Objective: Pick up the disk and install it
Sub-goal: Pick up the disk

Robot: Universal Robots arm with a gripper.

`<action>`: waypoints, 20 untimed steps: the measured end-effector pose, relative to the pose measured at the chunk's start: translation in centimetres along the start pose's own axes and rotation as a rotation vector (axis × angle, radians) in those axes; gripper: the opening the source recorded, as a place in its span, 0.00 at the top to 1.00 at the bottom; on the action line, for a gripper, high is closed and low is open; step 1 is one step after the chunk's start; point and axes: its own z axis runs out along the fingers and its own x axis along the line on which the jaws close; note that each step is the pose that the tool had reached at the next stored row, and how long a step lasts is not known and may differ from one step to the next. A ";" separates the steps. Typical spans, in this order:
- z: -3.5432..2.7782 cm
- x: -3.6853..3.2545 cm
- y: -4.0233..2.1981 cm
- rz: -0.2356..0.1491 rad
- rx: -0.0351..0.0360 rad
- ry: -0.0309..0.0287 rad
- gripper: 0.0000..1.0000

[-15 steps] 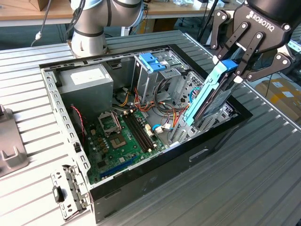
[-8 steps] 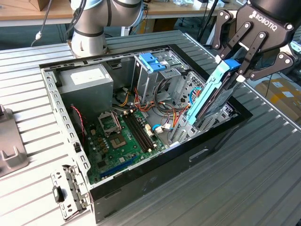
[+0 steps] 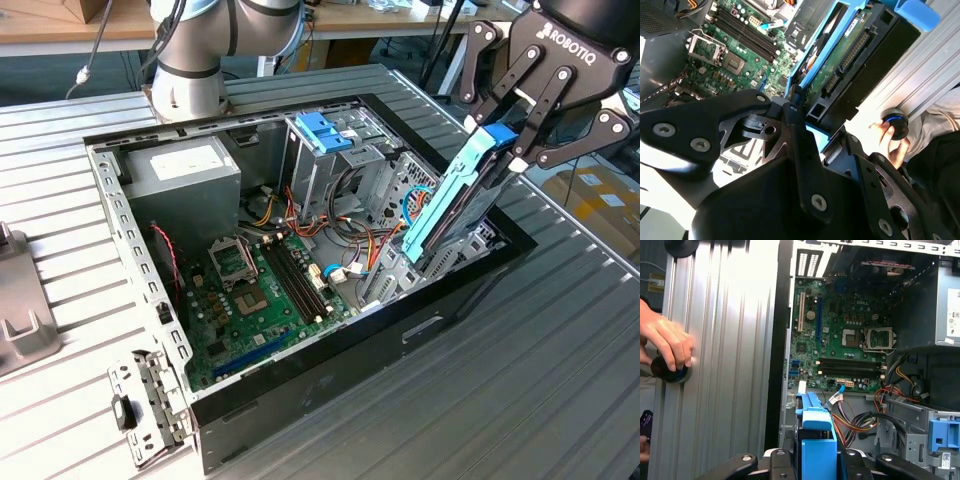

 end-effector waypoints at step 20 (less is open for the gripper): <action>0.19 0.09 -1.30 0.087 0.0038 -0.0051 0.63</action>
